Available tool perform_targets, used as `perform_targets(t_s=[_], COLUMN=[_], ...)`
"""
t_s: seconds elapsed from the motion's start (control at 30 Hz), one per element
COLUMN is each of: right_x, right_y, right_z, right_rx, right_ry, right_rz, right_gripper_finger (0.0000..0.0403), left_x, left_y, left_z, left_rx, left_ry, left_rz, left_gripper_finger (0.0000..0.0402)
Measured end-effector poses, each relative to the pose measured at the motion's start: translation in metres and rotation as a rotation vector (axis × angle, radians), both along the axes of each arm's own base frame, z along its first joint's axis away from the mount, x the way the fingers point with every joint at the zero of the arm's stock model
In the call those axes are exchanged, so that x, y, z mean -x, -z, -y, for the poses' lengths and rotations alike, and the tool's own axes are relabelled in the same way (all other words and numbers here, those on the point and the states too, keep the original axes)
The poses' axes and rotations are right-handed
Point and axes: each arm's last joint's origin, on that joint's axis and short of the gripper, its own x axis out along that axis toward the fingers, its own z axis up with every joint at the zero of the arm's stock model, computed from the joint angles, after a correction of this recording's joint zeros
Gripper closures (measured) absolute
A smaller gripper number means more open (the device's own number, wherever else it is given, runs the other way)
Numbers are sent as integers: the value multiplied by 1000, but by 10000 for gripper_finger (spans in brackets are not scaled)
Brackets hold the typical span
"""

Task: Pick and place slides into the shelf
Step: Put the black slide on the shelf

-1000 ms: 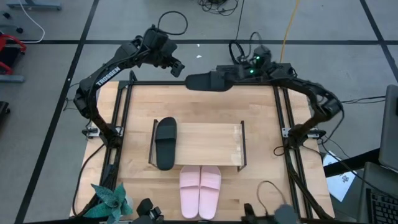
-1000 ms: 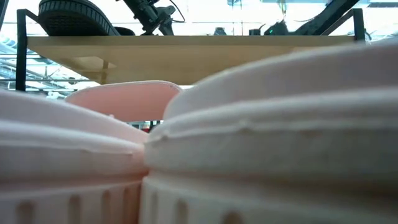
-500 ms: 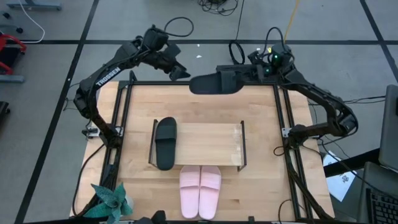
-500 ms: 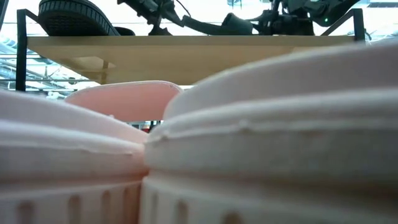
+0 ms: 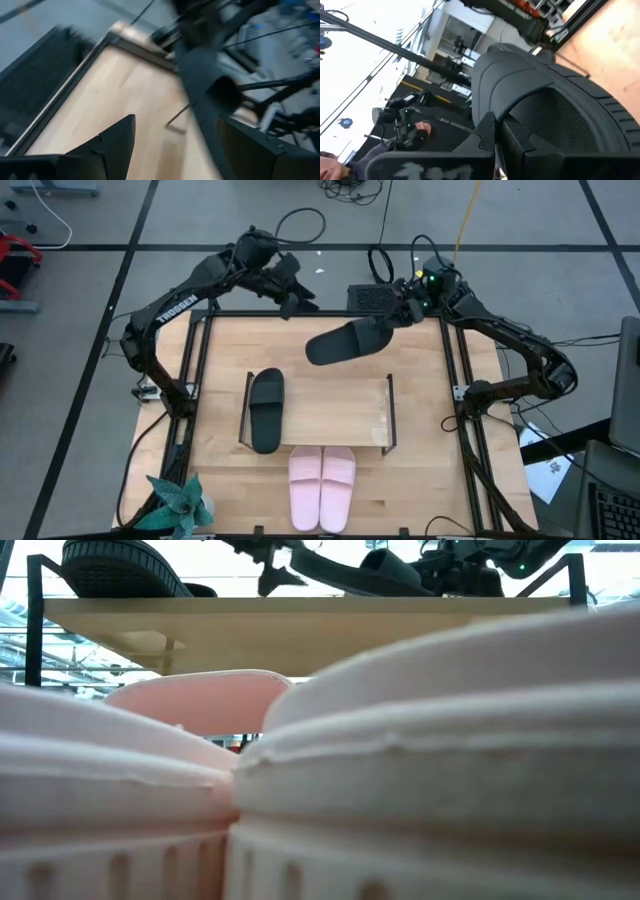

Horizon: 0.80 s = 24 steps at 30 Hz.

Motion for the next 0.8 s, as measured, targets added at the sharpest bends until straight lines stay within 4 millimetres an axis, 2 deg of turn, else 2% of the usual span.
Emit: perform_targets(t_s=[0.17, 0.43, 0.53, 0.63, 0.8], right_x=[-6, -8, -9, -10, -14], right_y=[0, 0, 0, 0, 0], right_z=[-7, -10, -12, -14, -18], right_rx=[-8, -24, -24, -24, -30], right_ry=[-46, -72, -78, -87, -107], right_rz=[-2, -7, -8, -8, -11], right_gripper_finger=[403, 403, 403, 403, 403], left_x=[-25, -43, -48, -50, -52], left_y=[-8, -12, -14, -18, -19], left_z=[36, 95, 112, 123, 133], left_rx=[-136, -690, -848, -908, -911], left_ry=[80, -39, -91, -120, -105], left_rz=[76, -53, -87, -79, -55], left_gripper_finger=[128, 128, 128, 128, 128])
